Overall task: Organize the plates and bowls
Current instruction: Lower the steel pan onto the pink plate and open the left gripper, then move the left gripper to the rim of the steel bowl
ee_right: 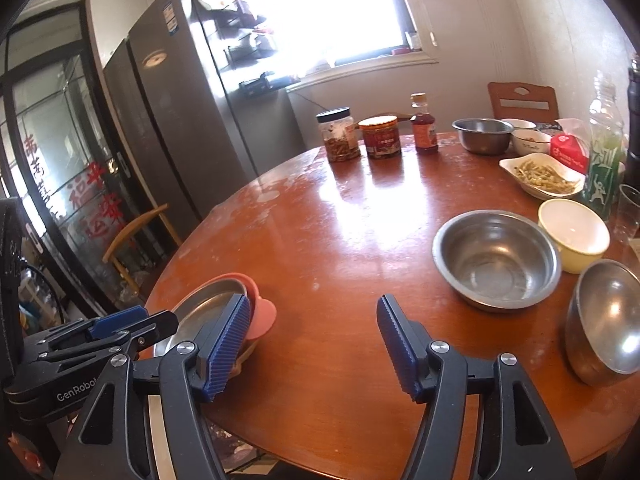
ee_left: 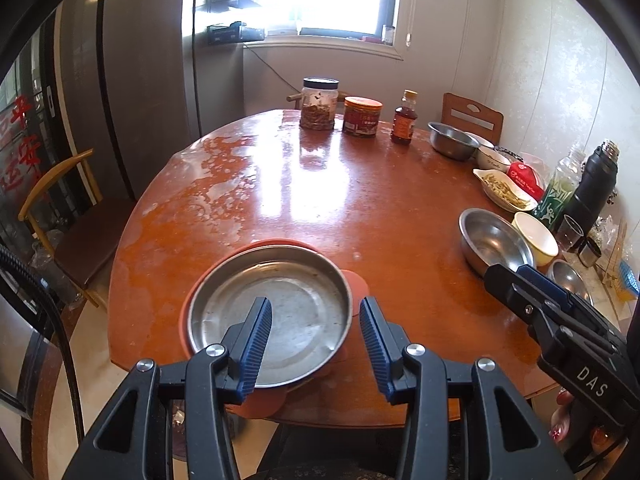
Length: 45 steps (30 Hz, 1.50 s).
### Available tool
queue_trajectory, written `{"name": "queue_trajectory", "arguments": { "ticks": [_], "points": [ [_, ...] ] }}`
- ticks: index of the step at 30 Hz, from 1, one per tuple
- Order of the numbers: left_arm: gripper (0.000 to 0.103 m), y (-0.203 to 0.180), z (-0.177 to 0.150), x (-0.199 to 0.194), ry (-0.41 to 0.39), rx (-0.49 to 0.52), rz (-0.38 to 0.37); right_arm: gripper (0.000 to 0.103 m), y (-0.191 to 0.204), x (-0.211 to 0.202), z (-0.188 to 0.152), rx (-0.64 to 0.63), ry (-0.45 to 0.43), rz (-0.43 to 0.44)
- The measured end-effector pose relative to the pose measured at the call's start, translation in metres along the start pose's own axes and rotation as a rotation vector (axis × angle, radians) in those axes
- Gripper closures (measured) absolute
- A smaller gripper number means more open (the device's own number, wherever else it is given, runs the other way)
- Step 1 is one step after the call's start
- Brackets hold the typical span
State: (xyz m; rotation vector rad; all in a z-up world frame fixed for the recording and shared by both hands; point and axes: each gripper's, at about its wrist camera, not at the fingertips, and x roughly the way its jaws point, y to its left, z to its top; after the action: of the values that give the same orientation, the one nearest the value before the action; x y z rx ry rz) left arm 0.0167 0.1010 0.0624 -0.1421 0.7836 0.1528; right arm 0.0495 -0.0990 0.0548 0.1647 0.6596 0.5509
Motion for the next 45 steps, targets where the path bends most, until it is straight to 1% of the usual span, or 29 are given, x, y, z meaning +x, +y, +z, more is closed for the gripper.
{"name": "queue_trajectory", "arguments": {
  "ticks": [9,15,19,23,26,31,37,44,45],
  "points": [
    [0.057,-0.032,0.006,0.003,0.004,0.036,-0.023,0.034,-0.033,-0.021,0.006,0.055,-0.037,-0.036],
    [0.057,-0.054,0.010,0.009,0.026,0.071,-0.026,0.033,-0.049,-0.026,0.005,0.077,-0.052,-0.048],
    [0.057,-0.071,0.013,0.018,0.041,0.101,-0.023,0.033,-0.059,-0.024,0.002,0.079,-0.047,-0.074],
    [0.057,-0.086,0.015,0.026,0.054,0.120,-0.038,0.033,-0.072,-0.023,-0.002,0.111,-0.031,-0.089],
    [0.057,-0.097,0.017,0.033,0.059,0.132,-0.048,0.032,-0.085,-0.021,-0.007,0.148,-0.007,-0.084],
    [0.057,-0.115,0.021,0.047,0.073,0.158,-0.074,0.032,-0.101,-0.021,-0.016,0.198,0.007,-0.099],
    [0.057,-0.138,0.028,0.069,0.091,0.183,-0.104,0.032,-0.117,-0.022,-0.024,0.261,-0.015,-0.115],
    [0.057,-0.159,0.044,0.098,0.126,0.191,-0.141,0.032,-0.123,-0.019,-0.028,0.267,-0.004,-0.160],
    [0.057,-0.161,0.046,0.103,0.133,0.193,-0.147,0.032,-0.124,-0.020,-0.028,0.265,-0.005,-0.156]
  ]
}}
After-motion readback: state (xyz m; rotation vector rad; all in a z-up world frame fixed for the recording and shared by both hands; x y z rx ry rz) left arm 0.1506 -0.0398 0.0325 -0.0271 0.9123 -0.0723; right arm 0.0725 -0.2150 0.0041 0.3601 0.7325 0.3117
